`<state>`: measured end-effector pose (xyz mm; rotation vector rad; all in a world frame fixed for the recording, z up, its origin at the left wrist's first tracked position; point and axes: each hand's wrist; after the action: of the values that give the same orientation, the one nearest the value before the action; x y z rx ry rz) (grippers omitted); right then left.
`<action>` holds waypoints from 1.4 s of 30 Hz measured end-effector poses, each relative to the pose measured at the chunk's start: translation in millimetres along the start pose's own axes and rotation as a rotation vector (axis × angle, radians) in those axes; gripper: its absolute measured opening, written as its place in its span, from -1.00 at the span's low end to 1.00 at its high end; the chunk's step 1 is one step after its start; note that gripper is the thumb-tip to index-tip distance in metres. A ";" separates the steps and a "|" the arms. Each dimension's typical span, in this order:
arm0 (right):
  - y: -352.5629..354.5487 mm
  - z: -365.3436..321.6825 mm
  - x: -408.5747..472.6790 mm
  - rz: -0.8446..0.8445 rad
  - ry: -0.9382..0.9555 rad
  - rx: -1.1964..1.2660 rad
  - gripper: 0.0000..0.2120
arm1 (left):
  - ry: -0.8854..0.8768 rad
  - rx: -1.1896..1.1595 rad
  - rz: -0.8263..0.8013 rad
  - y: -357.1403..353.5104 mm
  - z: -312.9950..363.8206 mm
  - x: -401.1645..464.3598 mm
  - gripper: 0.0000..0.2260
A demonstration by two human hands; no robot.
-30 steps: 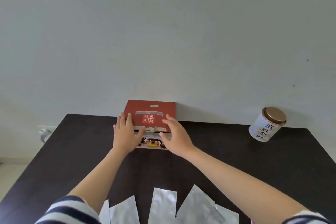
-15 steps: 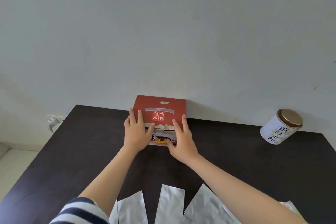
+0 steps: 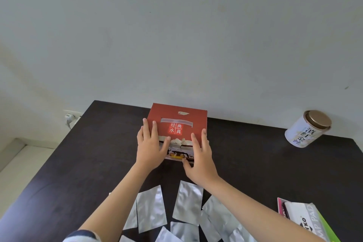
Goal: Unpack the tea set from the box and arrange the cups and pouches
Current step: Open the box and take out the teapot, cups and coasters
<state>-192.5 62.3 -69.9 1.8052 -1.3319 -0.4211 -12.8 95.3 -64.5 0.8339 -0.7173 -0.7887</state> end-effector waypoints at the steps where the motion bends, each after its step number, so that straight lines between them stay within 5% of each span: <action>1: -0.5 -0.6 -5.9 0.000 0.000 0.000 -0.20 | -0.002 0.000 0.001 0.9 -1.4 -4.5 -0.25; 10: 0.9 -4.6 -21.6 0.092 0.128 -0.138 -0.34 | -0.028 0.124 -0.027 6.1 -1.8 -15.9 -0.29; 14: -3.3 -6.6 -25.6 0.111 0.266 -0.056 -0.48 | -0.048 0.137 -0.031 6.7 -2.6 -16.1 -0.29; 19: -7.3 -9.0 -27.3 0.143 0.213 0.040 -0.58 | -0.047 0.147 -0.041 4.4 -4.3 -14.6 -0.25; 31: -7.3 -17.4 -25.4 0.128 0.158 -0.014 -0.55 | -0.042 0.097 -0.050 2.9 -6.9 -13.6 -0.24; 42: 4.7 -2.9 -27.1 0.023 0.241 0.061 -0.51 | -0.086 0.091 -0.067 9.0 -7.9 -15.7 0.00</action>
<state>-203.8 87.5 -70.0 1.8248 -1.2064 -0.1453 -11.7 114.9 -64.5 0.9146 -0.8101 -0.8614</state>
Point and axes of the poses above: each hand's wrist, its own x-axis towards the middle knuckle, its own y-axis out of the back of the hand, z = x × y, and after that the axes turned 11 degrees about z, right-handed
